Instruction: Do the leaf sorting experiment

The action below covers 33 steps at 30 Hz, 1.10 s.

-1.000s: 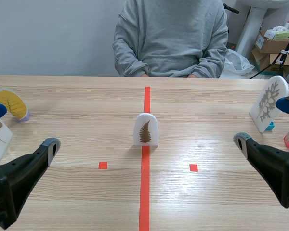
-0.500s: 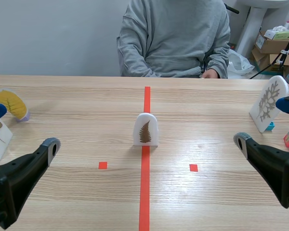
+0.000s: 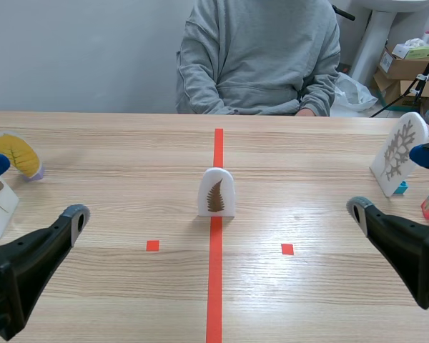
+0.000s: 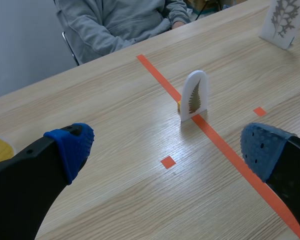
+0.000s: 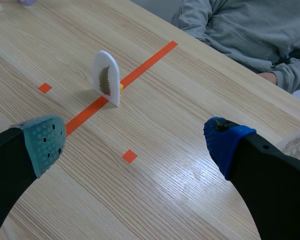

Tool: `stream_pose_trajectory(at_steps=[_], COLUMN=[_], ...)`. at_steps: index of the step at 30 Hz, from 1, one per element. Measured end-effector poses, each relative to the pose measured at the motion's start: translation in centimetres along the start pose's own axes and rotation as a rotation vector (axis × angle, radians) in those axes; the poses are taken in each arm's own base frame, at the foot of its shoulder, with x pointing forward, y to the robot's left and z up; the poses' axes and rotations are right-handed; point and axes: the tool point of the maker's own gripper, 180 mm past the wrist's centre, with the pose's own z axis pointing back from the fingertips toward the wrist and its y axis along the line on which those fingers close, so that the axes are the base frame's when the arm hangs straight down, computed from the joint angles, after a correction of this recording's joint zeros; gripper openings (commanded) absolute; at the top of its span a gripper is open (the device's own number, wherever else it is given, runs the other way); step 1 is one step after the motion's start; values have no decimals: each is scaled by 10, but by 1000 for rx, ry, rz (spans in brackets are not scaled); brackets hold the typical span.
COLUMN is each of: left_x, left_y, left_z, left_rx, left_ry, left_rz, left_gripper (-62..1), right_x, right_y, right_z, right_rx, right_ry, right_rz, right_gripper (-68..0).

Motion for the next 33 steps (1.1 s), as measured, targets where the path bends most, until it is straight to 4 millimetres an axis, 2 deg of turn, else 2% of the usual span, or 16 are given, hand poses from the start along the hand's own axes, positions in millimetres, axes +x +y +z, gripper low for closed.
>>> stream_pose_trajectory(at_steps=[6,11,14,17,22,26,29,33], left_x=[0,0,0,0,0,0,-2,-2], left_y=[0,0,0,0,0,0,0,0], left_z=[0,0,0,0,0,0,0,0], left_rx=[0,0,0,-1,-3,-3,-3,-2], left_ry=[0,0,0,1,0,1,9,12], left_rz=[0,0,0,0,0,0,0,0], left_gripper=[14,14,14,14,14,14,14,14], right_x=[0,-13,-19,-20,-38,-54,-57,-65], right_y=[0,-1,-9,-26,-49,-60,-59,-40], right_z=[0,0,-3,-12,-42,-76,-102,-137], right_rx=[0,-1,-4,-3,36,69,110,190], right_ry=[2,73,108,114,147,168,159,162], right_rz=[0,18,46,98,130,124,122,139], right_gripper=[-111,-111,-111,-111,-111,-111,-111,-110])
